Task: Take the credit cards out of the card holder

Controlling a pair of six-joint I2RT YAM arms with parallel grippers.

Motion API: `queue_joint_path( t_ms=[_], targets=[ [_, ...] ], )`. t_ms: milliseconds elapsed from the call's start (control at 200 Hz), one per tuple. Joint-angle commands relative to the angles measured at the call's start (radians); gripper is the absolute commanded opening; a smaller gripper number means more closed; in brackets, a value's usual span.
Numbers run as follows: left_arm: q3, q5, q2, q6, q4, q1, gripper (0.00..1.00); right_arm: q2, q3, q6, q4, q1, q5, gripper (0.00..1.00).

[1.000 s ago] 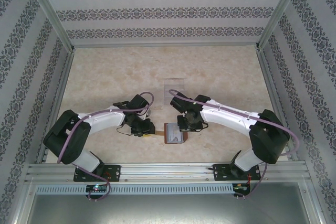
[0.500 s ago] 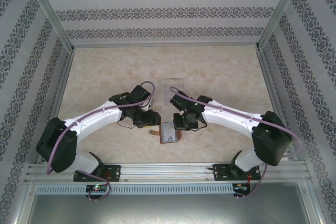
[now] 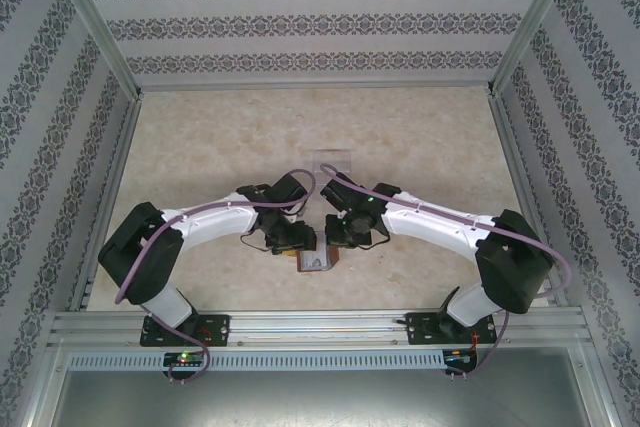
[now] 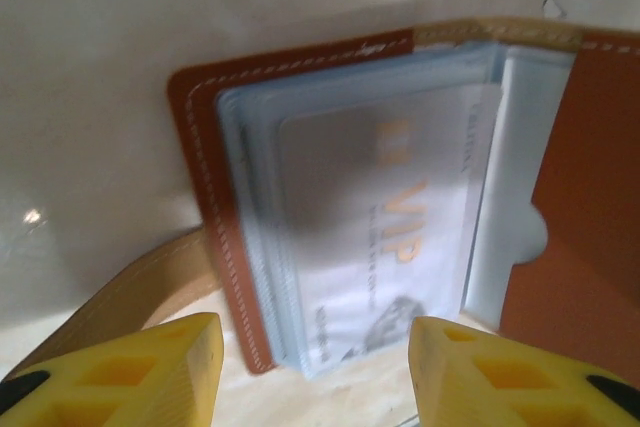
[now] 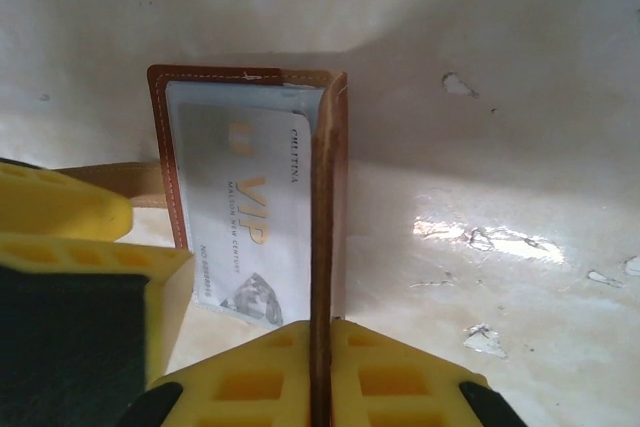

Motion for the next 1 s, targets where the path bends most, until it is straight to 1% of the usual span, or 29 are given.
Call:
queue_joint_path(
  t_ms=[0, 250, 405, 600, 719, 799, 939, 994],
  targets=[
    [-0.035, 0.0, 0.023, -0.022, 0.083, -0.007, 0.53, 0.004, -0.03, 0.017, 0.018, 0.01, -0.014, 0.13],
    [-0.043, -0.038, 0.059, -0.002, 0.087, -0.006, 0.53, -0.006, -0.048, 0.014, 0.014, 0.009, -0.008, 0.13],
    [-0.052, -0.058, 0.065, 0.002, 0.079, -0.004, 0.54, -0.003, -0.054, 0.003, -0.012, 0.004, 0.021, 0.17],
    [-0.073, -0.058, 0.061, 0.005, 0.081, 0.0, 0.52, 0.005, -0.056, -0.022, -0.078, -0.009, 0.096, 0.31],
    [-0.079, -0.056, 0.062, 0.006, 0.081, 0.003, 0.51, 0.019, -0.054, -0.036, -0.125, -0.012, 0.154, 0.43],
    [-0.081, -0.052, 0.065, 0.006, 0.081, 0.005, 0.5, 0.033, -0.052, -0.043, -0.147, -0.013, 0.184, 0.48],
    [-0.083, -0.048, 0.07, 0.004, 0.081, 0.005, 0.49, 0.067, -0.051, -0.056, -0.176, -0.013, 0.233, 0.63],
    [-0.083, -0.047, 0.07, 0.005, 0.081, 0.005, 0.49, 0.082, -0.05, -0.059, -0.186, -0.013, 0.247, 0.67]
  ],
)
